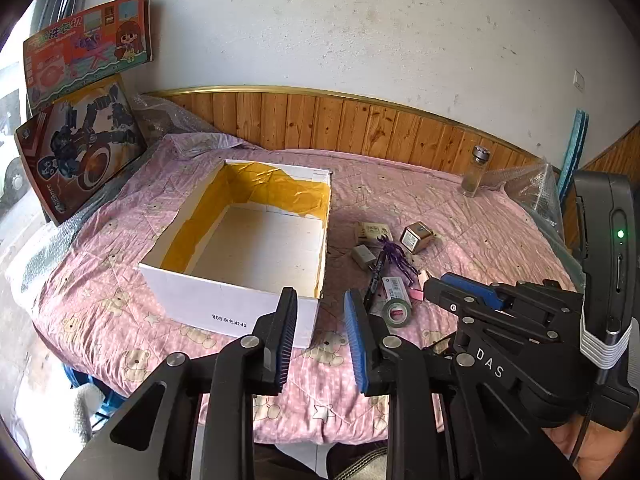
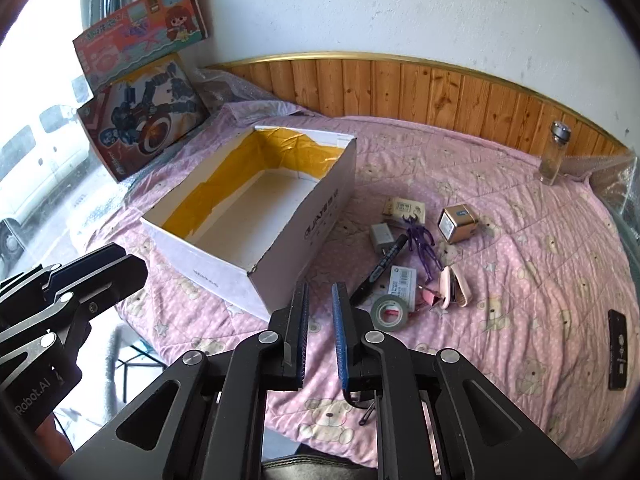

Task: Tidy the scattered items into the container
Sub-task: 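Move both tools toward the scattered items beside the white box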

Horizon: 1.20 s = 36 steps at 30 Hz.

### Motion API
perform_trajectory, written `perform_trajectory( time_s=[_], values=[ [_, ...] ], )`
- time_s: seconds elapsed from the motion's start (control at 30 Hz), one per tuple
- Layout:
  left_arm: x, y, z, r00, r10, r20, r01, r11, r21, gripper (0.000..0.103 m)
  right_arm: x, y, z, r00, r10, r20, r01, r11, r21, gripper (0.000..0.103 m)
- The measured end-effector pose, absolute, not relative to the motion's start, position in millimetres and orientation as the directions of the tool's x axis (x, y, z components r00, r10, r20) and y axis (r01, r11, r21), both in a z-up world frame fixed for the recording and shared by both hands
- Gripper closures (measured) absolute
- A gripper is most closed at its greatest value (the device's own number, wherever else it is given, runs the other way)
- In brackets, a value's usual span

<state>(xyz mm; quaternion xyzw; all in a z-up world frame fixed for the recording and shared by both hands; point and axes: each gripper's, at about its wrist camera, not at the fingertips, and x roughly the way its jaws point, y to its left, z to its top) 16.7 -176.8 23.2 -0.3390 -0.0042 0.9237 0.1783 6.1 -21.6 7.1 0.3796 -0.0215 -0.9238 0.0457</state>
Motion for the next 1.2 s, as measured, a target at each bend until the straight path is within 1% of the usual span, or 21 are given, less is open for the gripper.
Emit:
perform_trajectory(
  time_s=[0.13, 0.3, 0.63, 0.7, 0.73, 0.77, 0.8, 0.83, 0.87, 0.9, 0.93, 1.0, 1.2],
  values=[
    [19, -177, 25, -0.709, 0.334, -0.621, -0.333, -0.935, -0.123, 0.088, 10, -26, 5, -0.707, -0.120, -0.697, 0.084, -0.993, 0.086, 0.096],
    [23, -176, 22, -0.711, 0.321, -0.626, -0.332, -0.938, -0.104, 0.094, 14, -30, 4, -0.707, -0.142, -0.692, 0.096, -0.990, 0.105, 0.097],
    [31, -175, 22, -0.718, 0.303, -0.627, -0.328, -0.941, -0.079, 0.096, 20, -34, 5, -0.713, -0.175, -0.679, 0.111, -0.984, 0.137, 0.097],
    [31, -176, 21, -0.718, 0.300, -0.628, -0.324, -0.943, -0.081, 0.096, 19, -35, 6, -0.714, -0.180, -0.676, 0.112, -0.983, 0.143, 0.095],
    [31, -176, 21, -0.716, 0.299, -0.630, -0.320, -0.944, -0.085, 0.094, 19, -34, 6, -0.716, -0.183, -0.674, 0.110, -0.983, 0.149, 0.094],
    [31, -176, 21, -0.715, 0.300, -0.631, -0.318, -0.944, -0.089, 0.093, 19, -32, 5, -0.715, -0.188, -0.673, 0.111, -0.981, 0.156, 0.090],
    [31, -175, 20, -0.714, 0.299, -0.633, -0.320, -0.944, -0.086, 0.088, 18, -31, 4, -0.714, -0.191, -0.674, 0.110, -0.981, 0.162, 0.069],
    [30, -174, 20, -0.714, 0.296, -0.635, -0.321, -0.944, -0.079, 0.078, 18, -29, 4, -0.719, -0.191, -0.668, 0.103, -0.980, 0.169, 0.054],
    [30, -173, 21, -0.717, 0.293, -0.633, -0.319, -0.945, -0.077, 0.073, 17, -27, 3, -0.722, -0.194, -0.664, 0.099, -0.979, 0.178, 0.052],
    [31, -172, 21, -0.717, 0.295, -0.632, -0.321, -0.944, -0.077, 0.065, 17, -25, 2, -0.719, -0.196, -0.666, 0.095, -0.978, 0.185, 0.052],
    [30, -171, 21, -0.716, 0.295, -0.633, -0.324, -0.943, -0.073, 0.058, 15, -22, 0, -0.716, -0.200, -0.669, 0.091, -0.977, 0.195, 0.052],
    [28, -168, 19, -0.715, 0.291, -0.636, -0.324, -0.944, -0.067, 0.055, 14, -16, -5, -0.708, -0.210, -0.674, 0.079, -0.972, 0.220, 0.052],
    [17, -159, 5, -0.680, 0.300, -0.669, -0.332, -0.939, -0.084, 0.054, 5, 3, -25, -0.679, -0.217, -0.702, 0.039, -0.965, 0.261, 0.052]
  ],
)
